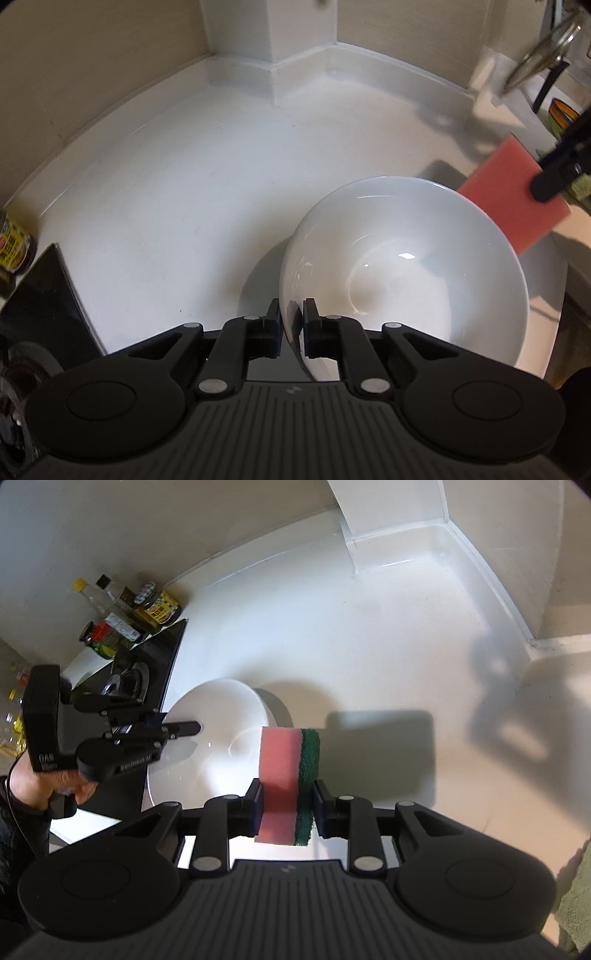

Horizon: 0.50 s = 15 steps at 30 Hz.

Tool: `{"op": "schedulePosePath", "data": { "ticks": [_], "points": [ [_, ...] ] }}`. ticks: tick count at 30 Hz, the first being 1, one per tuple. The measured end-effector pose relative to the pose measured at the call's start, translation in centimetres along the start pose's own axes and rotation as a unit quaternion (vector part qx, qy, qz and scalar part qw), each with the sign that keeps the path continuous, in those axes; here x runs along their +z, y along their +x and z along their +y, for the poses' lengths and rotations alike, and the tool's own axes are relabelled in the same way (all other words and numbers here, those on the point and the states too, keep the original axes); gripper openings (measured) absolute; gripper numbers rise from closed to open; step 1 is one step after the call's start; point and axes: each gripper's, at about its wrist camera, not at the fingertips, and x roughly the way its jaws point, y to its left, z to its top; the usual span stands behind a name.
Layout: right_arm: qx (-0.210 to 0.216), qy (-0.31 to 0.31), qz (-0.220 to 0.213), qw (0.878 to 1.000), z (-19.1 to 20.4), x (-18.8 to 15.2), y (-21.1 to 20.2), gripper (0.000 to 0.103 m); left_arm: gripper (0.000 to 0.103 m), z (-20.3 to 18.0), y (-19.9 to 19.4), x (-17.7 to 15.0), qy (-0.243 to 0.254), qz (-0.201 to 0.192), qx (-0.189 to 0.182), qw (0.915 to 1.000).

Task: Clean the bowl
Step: 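Lift the sponge out of the bowl with the right tool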

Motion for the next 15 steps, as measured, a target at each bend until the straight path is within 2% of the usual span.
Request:
{"op": "schedulePosePath", "data": {
  "ticks": [7,11,13,15],
  "points": [
    [-0.053,-0.053,-0.017,0.997,2.6,1.8,1.5,0.024,0.011,0.2,0.0,0.0,0.039,-0.012,-0.013,0.9991],
    [-0.082,-0.088,-0.051,0.991,4.0,1.2,2.2,0.024,0.011,0.6,0.3,0.4,0.063,-0.017,-0.034,0.9973],
    [-0.1,-0.102,-0.069,0.987,4.7,0.7,2.4,0.024,0.011,1.3,0.6,0.9,0.042,-0.015,-0.051,0.9977],
    [-0.119,-0.117,-0.087,0.982,5.5,-0.3,2.5,0.024,0.016,1.7,0.4,1.1,-0.003,-0.008,-0.046,0.9989]
  ]
}}
